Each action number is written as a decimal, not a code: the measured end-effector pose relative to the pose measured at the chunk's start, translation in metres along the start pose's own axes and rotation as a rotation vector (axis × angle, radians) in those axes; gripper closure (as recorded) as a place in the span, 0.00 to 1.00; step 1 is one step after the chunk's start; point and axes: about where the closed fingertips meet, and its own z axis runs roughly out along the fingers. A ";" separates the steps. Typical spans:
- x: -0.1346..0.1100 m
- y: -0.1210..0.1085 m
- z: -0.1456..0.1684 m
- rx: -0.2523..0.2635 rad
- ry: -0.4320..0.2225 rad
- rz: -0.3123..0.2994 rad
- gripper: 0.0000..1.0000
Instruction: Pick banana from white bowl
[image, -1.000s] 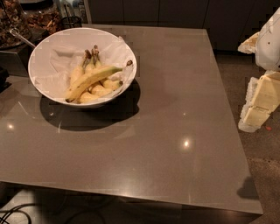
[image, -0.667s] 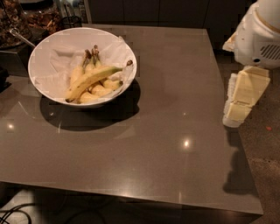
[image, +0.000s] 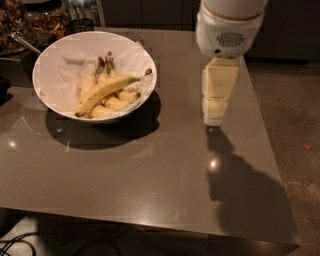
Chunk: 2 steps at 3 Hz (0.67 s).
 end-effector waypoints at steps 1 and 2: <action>-0.012 -0.007 -0.002 0.033 -0.023 -0.014 0.00; -0.044 -0.019 -0.009 0.084 -0.031 -0.057 0.00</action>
Offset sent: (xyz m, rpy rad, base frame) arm 0.0278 0.0770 0.0168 -0.0460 -0.0805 0.1217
